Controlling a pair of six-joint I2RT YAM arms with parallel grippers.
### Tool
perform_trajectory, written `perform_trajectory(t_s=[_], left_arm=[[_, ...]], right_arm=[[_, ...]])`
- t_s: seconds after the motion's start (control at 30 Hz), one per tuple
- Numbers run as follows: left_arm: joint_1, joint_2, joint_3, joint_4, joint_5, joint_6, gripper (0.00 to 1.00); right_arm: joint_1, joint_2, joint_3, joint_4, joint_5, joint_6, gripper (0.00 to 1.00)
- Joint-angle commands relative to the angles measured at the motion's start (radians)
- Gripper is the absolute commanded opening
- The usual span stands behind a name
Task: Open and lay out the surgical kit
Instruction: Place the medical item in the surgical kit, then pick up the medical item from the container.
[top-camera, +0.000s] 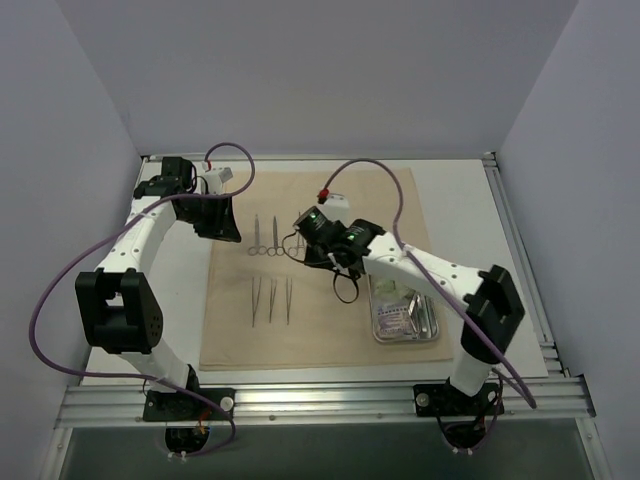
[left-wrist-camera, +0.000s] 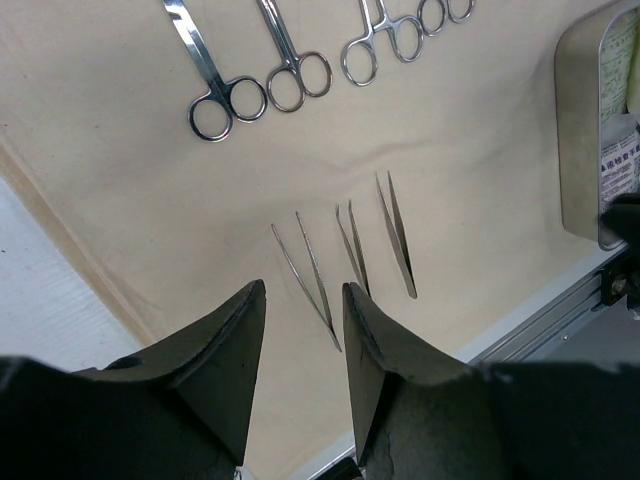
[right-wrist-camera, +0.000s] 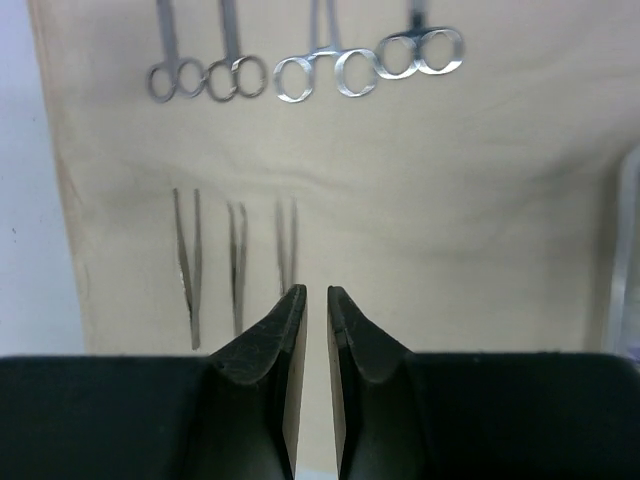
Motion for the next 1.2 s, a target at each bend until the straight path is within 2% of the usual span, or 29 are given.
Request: perform_trajectory(t_s=[0.0,0.2,0.37,0.57,0.7,0.8,1.0,1.17], left_arm=[[0.01,-0.009,0.004,-0.008,0.006,0.024,0.46],[0.008,-0.025,0.008,-0.011,-0.012,0.041,0.46],[0.008,-0.042,0.006,-0.007,-0.026,0.046,0.46],[0.008,-0.041,0.003,-0.008,-0.011,0.044,0.46],[0.008,-0.041,0.004,-0.008,-0.008,0.044,0.46],[0.008,-0.036,0.004,-0.01,-0.006,0.044,0.46],[0.008,-0.032,0.004,-0.01,-0.005,0.046,0.46],[-0.008,-0.027,0.007,-0.046,0.099,0.104,0.47]], right_arm=[[-0.124,-0.194,-0.139,-0.193,0.074,-0.004,0.11],[-0.409,-0.501,-0.53,-0.122,0.017,0.04,0.1],[-0.572,-0.6,-0.695,-0.044,-0.049,0.018,0.12],[-0.609,-0.534,-0.721,-0.024,-0.014,-0.013,0.12],[-0.613,-0.485,-0.755,0.034,-0.049,-0.016,0.11],[-0.613,-0.468,-0.78,0.082,-0.081,-0.01,0.12],[-0.613,-0.474,-0.801,0.073,-0.067,0.002,0.14],[-0.613,-0.462,-0.835,0.114,-0.103,0.007,0.14]])
